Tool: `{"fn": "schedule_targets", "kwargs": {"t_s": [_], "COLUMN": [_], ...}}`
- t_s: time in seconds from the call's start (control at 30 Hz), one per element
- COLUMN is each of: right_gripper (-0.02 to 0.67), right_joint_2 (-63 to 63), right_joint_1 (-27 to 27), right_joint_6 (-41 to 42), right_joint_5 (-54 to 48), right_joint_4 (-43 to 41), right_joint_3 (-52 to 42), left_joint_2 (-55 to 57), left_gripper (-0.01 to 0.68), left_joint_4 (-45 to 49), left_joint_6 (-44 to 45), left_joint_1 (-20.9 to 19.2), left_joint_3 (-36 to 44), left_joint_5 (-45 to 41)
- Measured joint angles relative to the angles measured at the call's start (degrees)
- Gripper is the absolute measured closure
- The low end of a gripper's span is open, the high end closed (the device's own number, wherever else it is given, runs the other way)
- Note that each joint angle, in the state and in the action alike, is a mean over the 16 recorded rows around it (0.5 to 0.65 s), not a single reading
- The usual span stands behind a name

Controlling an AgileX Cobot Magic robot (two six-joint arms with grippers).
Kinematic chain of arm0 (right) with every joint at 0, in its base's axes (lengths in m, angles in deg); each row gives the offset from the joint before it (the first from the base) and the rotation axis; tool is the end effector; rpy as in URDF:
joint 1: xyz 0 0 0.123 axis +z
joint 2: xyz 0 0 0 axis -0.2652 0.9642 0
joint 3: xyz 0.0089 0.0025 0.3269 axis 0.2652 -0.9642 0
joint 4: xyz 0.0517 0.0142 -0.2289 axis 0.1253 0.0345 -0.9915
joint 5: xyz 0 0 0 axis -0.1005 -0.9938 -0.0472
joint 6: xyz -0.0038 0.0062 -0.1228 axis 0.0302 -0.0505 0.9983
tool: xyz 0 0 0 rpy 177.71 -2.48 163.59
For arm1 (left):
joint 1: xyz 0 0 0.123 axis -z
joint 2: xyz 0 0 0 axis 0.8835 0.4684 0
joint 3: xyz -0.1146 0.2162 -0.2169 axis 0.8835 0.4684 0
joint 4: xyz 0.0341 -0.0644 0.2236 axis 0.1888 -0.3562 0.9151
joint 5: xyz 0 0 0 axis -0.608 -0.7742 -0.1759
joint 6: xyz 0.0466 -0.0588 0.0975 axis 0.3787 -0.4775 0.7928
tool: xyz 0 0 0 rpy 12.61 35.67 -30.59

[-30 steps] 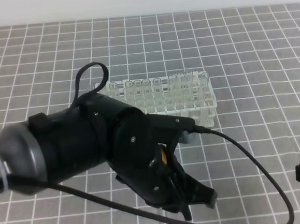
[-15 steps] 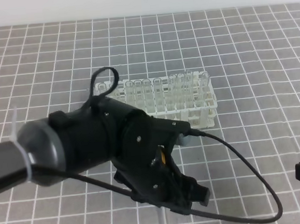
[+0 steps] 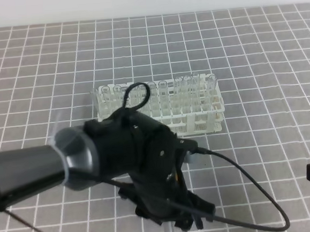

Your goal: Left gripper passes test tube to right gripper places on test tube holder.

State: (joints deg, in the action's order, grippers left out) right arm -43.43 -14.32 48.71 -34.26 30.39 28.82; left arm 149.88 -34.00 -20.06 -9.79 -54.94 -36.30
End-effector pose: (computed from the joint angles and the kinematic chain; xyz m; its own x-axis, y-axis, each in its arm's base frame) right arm 0.0939 0.0679 0.2806 -0.6822 0.0568 -0.7290 -0.3694 0.8336 0.4107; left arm 0.1983 -0.2785 0.2213 -0.8830 0.4538 -0.1198 0.4687 0.8658 -0.1754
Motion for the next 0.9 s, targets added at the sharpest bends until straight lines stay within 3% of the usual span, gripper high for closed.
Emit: {"fn": "schedule_targets", "kwargs": {"t_s": [0.9], "right_gripper": [0.65], "right_joint_2": [0.0], "right_joint_1": [0.0], "right_joint_6": [0.2], "right_joint_5": [0.47], "right_joint_4": [0.38], "right_joint_3": [0.0], "left_joint_2": [5.57], "left_gripper": [0.643], "left_joint_4": [5.18], "left_joint_6": [0.75], "left_joint_1": [0.04], "left_joint_3": [-2.92], "left_joint_5": [-5.0]}}
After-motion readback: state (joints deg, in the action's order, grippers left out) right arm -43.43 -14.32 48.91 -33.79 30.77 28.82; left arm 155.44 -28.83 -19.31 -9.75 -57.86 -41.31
